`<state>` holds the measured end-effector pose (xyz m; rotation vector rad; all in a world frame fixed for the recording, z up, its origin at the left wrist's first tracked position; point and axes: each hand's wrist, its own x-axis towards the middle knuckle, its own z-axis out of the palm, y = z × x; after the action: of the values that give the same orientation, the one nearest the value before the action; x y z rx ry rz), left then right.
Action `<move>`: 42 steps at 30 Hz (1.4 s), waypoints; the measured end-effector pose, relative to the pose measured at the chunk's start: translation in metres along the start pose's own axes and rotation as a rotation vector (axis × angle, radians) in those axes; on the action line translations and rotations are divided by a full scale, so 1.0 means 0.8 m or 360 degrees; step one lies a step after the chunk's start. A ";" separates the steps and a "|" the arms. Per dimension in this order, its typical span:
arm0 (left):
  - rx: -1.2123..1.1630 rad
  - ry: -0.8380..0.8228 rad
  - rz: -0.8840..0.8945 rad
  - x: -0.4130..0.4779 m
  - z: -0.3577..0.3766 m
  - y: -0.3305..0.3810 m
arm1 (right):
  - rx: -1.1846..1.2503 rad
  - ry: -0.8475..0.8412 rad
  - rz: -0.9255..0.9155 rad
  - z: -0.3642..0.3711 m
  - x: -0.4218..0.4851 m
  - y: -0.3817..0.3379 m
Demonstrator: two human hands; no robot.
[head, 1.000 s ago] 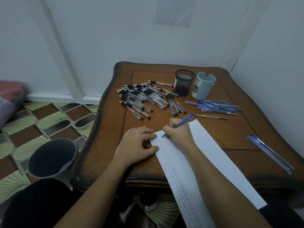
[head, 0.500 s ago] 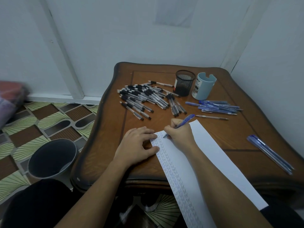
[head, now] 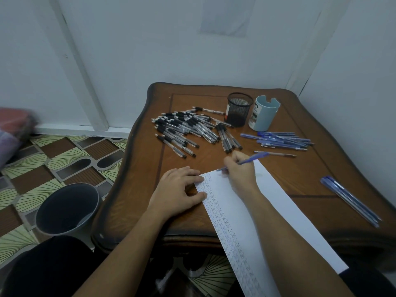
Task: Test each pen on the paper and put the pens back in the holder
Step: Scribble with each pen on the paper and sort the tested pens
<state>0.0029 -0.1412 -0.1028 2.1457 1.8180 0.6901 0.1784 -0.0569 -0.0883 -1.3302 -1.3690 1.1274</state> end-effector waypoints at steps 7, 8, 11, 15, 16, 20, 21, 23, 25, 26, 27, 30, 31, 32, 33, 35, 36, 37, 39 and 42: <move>-0.0006 -0.0026 -0.0007 0.000 -0.001 0.001 | 0.0436 0.0024 0.0404 -0.011 0.012 -0.023; -0.0011 -0.0025 -0.0010 -0.001 -0.001 0.001 | 0.0420 0.0010 0.0398 -0.012 0.012 -0.025; -0.0002 -0.0054 -0.0032 -0.001 -0.002 0.002 | 0.0328 -0.0061 0.0438 -0.018 0.012 -0.032; -0.0003 -0.0071 -0.0046 -0.001 -0.003 0.003 | 0.0159 -0.0152 0.0434 -0.039 0.012 -0.034; -0.0002 -0.0071 -0.0049 -0.002 -0.004 0.003 | 0.0091 -0.0179 0.0380 -0.047 0.013 -0.034; -0.0010 -0.0064 -0.0052 -0.001 -0.006 0.003 | -0.0539 -0.0146 0.0062 -0.110 0.023 -0.033; -0.0007 -0.0068 -0.0046 -0.001 -0.006 0.003 | -0.0693 -0.0105 -0.0018 -0.133 0.026 -0.033; -0.0019 -0.0052 -0.0026 -0.001 -0.005 0.002 | -0.0977 -0.0003 -0.0078 -0.185 0.030 -0.029; -0.0040 -0.0022 -0.0013 -0.001 -0.003 0.002 | -0.1149 0.0079 0.0048 -0.236 0.027 -0.023; -0.0037 -0.0012 -0.0011 -0.001 -0.003 0.002 | -0.1183 0.0109 0.0121 -0.260 0.023 -0.019; -0.0030 -0.0003 -0.0009 -0.001 -0.003 0.002 | -0.1210 0.0128 0.0170 -0.281 0.018 -0.015; -0.0002 0.0012 -0.0006 0.000 -0.004 0.005 | -0.1290 0.0182 0.0227 -0.325 0.004 -0.008; 0.0001 0.0013 -0.0009 0.001 -0.004 0.006 | -0.1289 0.0191 0.0252 -0.334 0.000 -0.005; -0.0003 0.0016 -0.0010 0.001 -0.004 0.006 | -0.1295 0.0178 0.0303 -0.340 -0.003 -0.002; -0.0006 0.0017 -0.0009 0.001 -0.004 0.006 | -0.1313 0.0159 0.0342 -0.344 -0.005 0.002; 0.0001 0.0008 -0.0008 0.001 -0.003 0.005 | -0.1361 0.0144 0.0384 -0.350 -0.005 0.008; 0.0005 0.0005 -0.0006 0.002 -0.003 0.005 | -0.1375 0.0154 0.0387 -0.351 -0.004 0.009; 0.0006 0.0005 -0.0004 0.002 -0.003 0.005 | -0.1409 0.0168 0.0380 -0.351 -0.002 0.009; -0.0003 0.0011 0.0004 0.002 -0.003 0.006 | -0.1567 0.0210 0.0300 -0.346 0.004 0.010; -0.0026 -0.0002 0.0004 0.002 -0.004 0.005 | -0.1876 0.0367 0.0047 -0.312 0.021 0.005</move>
<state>0.0054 -0.1411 -0.0980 2.1375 1.8033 0.7021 0.4242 -0.0340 -0.0451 -2.1797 -1.9026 0.0493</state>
